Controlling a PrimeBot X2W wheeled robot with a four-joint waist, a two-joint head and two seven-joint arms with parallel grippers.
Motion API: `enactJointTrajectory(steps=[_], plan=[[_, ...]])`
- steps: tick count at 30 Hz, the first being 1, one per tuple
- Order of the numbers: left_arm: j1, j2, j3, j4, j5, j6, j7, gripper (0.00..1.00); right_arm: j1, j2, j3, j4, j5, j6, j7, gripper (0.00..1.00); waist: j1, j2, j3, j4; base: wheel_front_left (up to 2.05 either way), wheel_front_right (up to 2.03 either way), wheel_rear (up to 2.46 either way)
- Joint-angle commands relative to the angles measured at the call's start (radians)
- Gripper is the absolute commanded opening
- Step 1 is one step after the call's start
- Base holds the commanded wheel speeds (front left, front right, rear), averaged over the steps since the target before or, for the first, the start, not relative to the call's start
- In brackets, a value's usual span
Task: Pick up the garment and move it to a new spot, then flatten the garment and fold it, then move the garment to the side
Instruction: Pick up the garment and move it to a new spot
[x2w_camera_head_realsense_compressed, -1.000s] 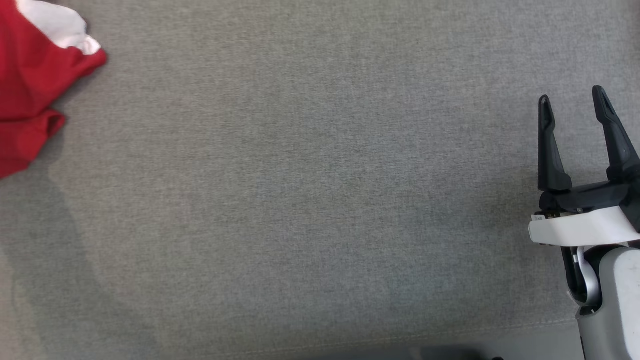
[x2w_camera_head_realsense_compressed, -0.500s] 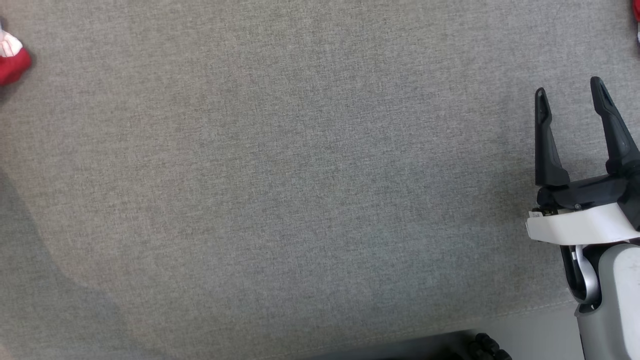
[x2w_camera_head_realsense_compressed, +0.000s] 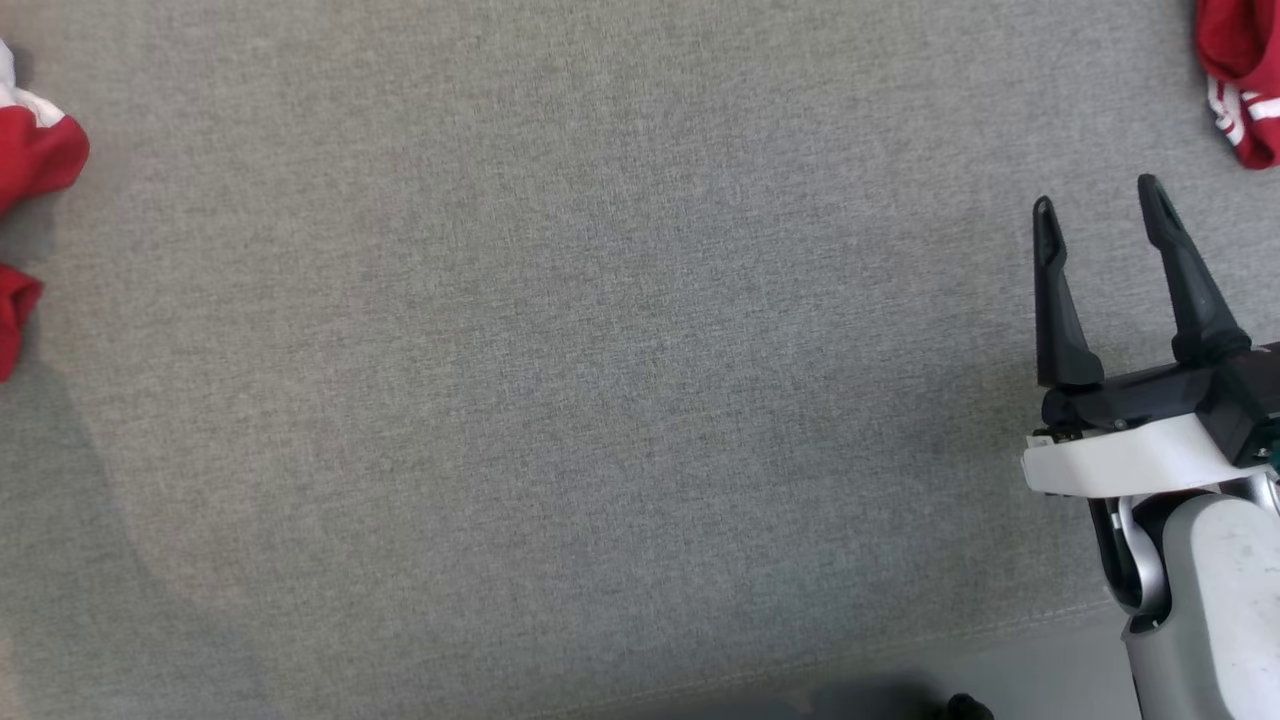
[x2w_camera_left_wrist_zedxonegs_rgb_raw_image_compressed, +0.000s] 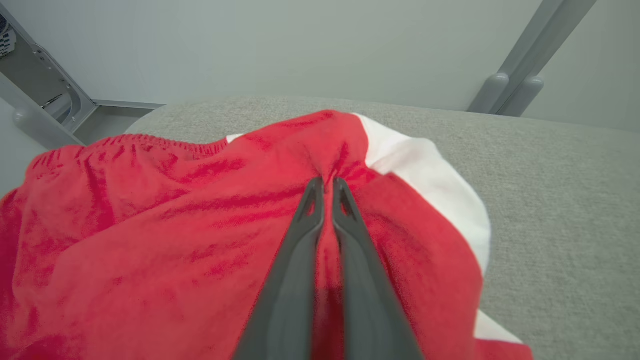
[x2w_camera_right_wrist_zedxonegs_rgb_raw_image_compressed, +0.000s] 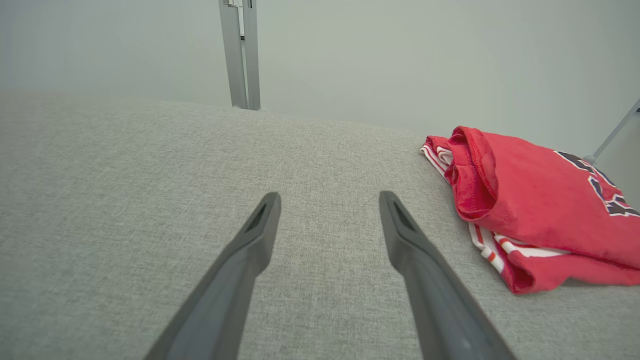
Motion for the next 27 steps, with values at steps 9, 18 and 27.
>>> enactJointTrajectory(steps=[9,18,27], plan=[[-0.053,0.035,-0.077,-0.116,0.029,-0.003,-0.106,0.00,0.009,0.031,0.039,0.102,0.039,-0.002,-0.042,1.00,0.0000,0.0000,-0.169,-0.027,0.00,0.00,0.00],[-0.107,-0.044,-0.182,-0.360,0.053,-0.001,-0.045,0.00,0.028,0.064,0.070,0.176,0.071,-0.002,-0.060,1.00,0.0000,0.0000,-0.267,-0.108,0.00,0.00,0.00],[-0.091,-0.215,-0.292,-0.533,0.055,0.017,0.016,0.00,0.039,0.083,0.097,0.178,0.103,-0.002,-0.059,1.00,0.0000,0.0000,-0.305,-0.210,0.00,0.00,0.00]])
